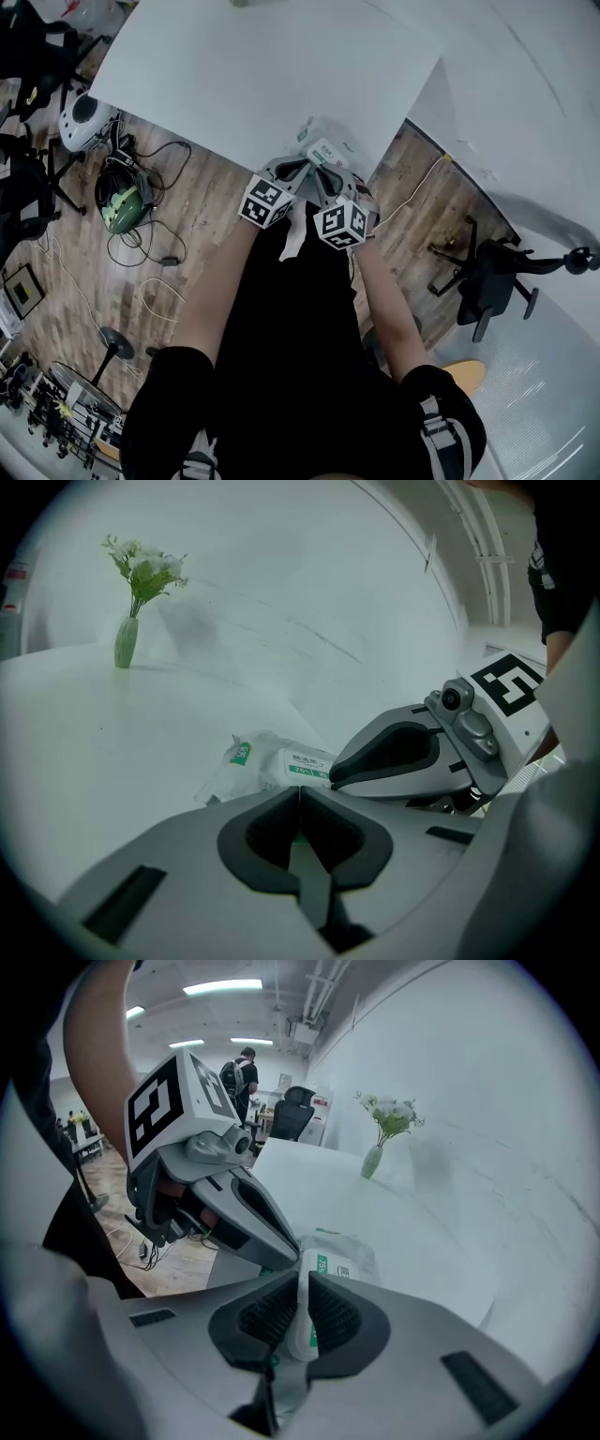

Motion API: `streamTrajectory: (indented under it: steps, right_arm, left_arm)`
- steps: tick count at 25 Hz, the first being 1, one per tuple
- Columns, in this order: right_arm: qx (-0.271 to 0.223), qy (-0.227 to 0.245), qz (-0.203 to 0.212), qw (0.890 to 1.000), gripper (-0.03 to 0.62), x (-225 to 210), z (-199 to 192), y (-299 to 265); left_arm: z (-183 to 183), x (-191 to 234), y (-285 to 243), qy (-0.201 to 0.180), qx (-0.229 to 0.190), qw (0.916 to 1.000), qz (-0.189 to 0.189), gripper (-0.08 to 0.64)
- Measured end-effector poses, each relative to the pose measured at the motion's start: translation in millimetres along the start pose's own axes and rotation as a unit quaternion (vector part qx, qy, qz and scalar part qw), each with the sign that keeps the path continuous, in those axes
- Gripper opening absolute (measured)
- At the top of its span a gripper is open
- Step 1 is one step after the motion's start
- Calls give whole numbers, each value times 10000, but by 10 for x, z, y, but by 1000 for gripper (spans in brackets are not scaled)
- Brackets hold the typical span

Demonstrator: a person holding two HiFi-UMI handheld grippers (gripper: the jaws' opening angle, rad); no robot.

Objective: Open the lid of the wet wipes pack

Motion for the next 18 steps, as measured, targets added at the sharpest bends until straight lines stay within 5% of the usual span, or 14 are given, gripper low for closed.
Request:
streamTrajectory:
  steps: [18]
  right_arm:
    - [79,-80,181,9998,41,-44,70,48]
  left_arm:
    - [12,0,23,40,13,10000,-64,25]
Point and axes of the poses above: the fingertips, and each gripper's own axes: y backward along the fingers, x to its left, z out of its top, the point moved 6 cm from there along y, backward along the fingers, and after that the axes turned 7 degrees about -z, right-handed, at the moved point
